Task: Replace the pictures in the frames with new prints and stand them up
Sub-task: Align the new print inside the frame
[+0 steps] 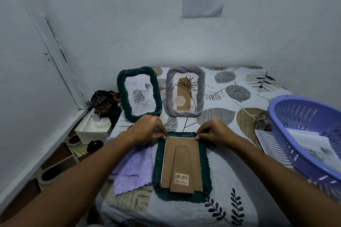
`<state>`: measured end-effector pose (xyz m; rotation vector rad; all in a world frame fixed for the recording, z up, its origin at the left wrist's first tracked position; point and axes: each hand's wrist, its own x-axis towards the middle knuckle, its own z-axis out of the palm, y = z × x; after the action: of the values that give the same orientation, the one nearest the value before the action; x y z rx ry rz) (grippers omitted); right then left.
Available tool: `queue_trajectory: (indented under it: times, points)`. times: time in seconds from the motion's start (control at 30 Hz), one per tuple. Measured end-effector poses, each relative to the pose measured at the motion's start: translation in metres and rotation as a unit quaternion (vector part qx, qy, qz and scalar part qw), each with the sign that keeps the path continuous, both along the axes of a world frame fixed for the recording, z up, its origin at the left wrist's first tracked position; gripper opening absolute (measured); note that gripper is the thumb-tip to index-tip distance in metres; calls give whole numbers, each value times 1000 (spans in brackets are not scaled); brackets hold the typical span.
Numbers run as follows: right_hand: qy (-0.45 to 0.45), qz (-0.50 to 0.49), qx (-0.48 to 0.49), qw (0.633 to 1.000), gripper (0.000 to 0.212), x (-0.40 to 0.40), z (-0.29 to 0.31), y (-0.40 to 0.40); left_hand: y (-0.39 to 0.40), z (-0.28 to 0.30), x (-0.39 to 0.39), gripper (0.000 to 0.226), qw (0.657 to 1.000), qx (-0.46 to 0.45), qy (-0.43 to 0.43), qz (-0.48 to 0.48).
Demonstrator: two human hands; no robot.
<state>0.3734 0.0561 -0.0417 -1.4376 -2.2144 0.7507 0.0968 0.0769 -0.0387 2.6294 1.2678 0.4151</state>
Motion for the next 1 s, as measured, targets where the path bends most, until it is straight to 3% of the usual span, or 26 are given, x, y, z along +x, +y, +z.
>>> queue_trajectory:
  times: [0.6,1.0]
  points:
    - [-20,0,-5,1000,20,1,-1,1,3,-10,-3,10,996,-58,-60,27]
    - [-31,-8,11,999,19,-2,-2,0,-7,1,6,11,995,-23,-20,94]
